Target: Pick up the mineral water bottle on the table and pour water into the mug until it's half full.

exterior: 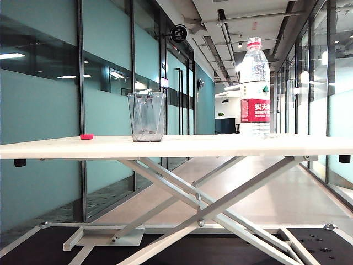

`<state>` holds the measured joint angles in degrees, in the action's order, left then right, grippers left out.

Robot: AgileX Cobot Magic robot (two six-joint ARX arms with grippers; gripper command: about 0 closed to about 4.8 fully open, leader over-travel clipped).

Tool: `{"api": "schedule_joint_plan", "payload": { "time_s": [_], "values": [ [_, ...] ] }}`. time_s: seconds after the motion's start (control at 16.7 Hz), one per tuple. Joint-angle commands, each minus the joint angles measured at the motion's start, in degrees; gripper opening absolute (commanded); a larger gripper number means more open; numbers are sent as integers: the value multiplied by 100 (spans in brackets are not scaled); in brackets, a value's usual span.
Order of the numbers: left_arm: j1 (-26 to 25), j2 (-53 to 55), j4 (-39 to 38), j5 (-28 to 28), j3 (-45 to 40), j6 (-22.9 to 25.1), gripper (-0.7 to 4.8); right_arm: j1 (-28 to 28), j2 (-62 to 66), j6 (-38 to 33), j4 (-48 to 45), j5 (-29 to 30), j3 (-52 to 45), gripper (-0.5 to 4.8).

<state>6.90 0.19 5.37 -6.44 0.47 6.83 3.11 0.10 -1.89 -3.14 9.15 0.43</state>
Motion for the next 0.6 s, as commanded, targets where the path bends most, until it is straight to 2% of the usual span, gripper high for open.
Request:
{"api": "schedule_joint_plan", "payload": {
  "time_s": [0.06,0.48,0.54,0.6],
  "values": [
    [4,2,63,2,11,22,-5,-7,-13,20,-96,-7,-11,-8],
    [4,2,63,-7,11,-46,-5,-7,-13,17,-96,-2,-11,-8],
    [4,2,48,-74,11,-339,-5,-13,-13,-46,-55,90,-11,-8],
    [4,2,-28,-264,11,-951,-5,-13,-13,-293,-11,529,-11,-8]
  ]
}}
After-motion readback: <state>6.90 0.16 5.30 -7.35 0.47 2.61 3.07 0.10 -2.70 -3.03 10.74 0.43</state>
